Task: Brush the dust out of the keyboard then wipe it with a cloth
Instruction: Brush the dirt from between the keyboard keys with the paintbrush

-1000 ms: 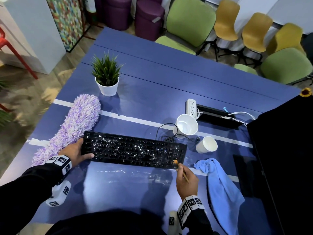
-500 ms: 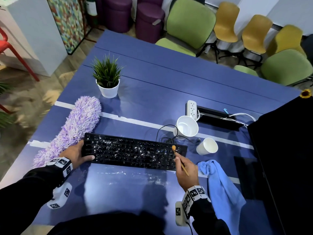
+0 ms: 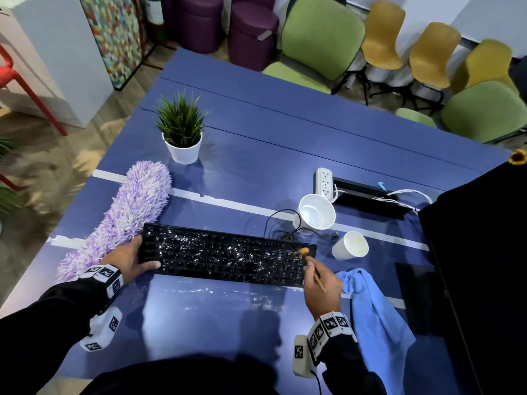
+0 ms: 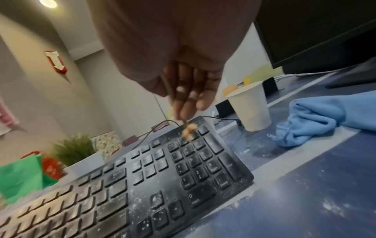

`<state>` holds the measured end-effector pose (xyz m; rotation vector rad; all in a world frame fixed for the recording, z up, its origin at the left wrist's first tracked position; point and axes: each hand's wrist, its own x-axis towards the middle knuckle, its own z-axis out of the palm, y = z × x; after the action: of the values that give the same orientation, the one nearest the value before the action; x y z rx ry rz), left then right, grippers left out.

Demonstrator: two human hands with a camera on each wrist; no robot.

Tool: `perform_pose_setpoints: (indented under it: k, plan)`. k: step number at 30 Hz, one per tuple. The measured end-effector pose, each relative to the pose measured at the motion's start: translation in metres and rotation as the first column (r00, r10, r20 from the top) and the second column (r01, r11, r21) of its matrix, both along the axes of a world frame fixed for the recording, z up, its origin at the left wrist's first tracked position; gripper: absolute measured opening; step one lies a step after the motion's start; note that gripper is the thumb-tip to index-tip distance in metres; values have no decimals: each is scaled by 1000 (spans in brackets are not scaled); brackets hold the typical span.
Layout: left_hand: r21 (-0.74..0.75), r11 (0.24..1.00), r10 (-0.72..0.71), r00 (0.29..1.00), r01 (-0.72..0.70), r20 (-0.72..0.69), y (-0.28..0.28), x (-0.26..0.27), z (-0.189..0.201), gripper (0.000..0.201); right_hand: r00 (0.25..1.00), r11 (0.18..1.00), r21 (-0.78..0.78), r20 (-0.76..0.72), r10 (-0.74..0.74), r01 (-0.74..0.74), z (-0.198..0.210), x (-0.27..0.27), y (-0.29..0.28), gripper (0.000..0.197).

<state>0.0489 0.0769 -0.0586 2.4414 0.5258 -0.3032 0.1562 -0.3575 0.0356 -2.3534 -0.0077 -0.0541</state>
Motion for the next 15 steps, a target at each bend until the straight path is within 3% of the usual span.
perform_pose_setpoints:
  k: [2, 6, 10, 14, 15]
  plan:
    - [11, 1000, -2, 1000, 2, -9, 0, 0, 1, 76, 1000, 999, -24, -22, 22, -23, 4, -1, 2, 23]
    - [24, 1000, -3, 1000, 3, -18, -2, 1, 0, 74, 993, 994, -7, -35, -111, 111, 5, 6, -10, 25]
    - [8, 1000, 13, 1000, -13, -22, -1, 1, 2, 73, 990, 995, 95, -143, 8, 6, 8, 2, 2, 22]
    - [20, 1000, 24, 1000, -24, -20, -5, 0, 4, 71, 968, 960, 169, -155, -197, 223, 3, 9, 2, 23]
    - [19, 1000, 25, 1000, -25, -16, -7, 0, 5, 71, 971, 962, 176, -155, -184, 210, 4, 9, 5, 26]
